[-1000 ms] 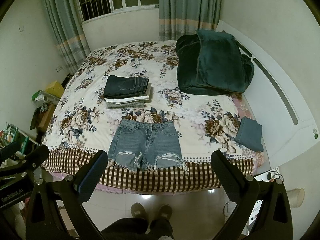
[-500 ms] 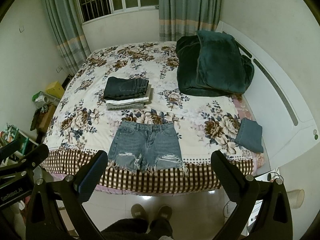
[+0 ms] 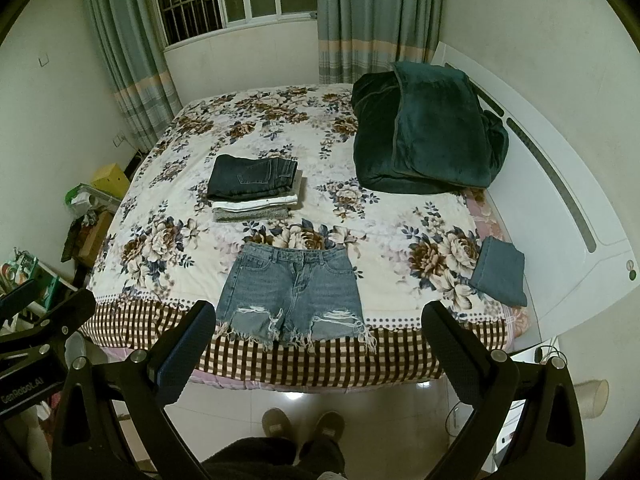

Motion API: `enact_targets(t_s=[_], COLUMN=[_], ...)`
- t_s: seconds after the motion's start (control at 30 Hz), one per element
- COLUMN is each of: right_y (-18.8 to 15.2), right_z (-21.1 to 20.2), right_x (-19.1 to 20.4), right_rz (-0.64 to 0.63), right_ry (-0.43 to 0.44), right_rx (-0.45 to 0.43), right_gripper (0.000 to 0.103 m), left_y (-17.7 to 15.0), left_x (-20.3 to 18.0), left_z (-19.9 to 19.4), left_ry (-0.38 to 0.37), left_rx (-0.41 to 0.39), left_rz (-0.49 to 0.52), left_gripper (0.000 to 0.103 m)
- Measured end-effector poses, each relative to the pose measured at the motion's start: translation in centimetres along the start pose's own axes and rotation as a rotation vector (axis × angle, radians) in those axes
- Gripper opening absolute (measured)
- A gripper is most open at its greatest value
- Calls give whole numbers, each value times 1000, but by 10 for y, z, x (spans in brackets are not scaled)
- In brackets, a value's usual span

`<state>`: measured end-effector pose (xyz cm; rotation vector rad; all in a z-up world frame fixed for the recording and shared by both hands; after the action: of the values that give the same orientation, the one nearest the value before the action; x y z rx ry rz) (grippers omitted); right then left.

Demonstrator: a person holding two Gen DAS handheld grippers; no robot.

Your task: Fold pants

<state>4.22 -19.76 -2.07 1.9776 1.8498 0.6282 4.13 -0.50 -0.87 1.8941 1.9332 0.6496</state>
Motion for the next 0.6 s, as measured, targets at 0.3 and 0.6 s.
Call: enact_targets(t_s=[0.3,0.6], right_y=[0,0], right_z=[0,-1], right_x=[0,1], right_rz=[-5,-1], right_ry=[2,2], right_rx=[0,-1], right_gripper=[103,103], left_y=[3,1], left_x=[-1,0], left_z=[-1,-1], left_ry=[1,-1], left_rx=[-3,-3], left_rz=[1,1], left_gripper=[103,103])
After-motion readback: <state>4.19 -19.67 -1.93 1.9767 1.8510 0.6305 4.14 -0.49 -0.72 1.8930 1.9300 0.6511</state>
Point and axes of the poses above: each gripper's, at about its wrist camera, not at the fingertips, and z roughly the way its jaws point, x to its left, y to its top, the point moved 4 cm from there along z, roughly the way its jaws point, and after that the axes turned 4 degrees about y, right-handed, at the moved point
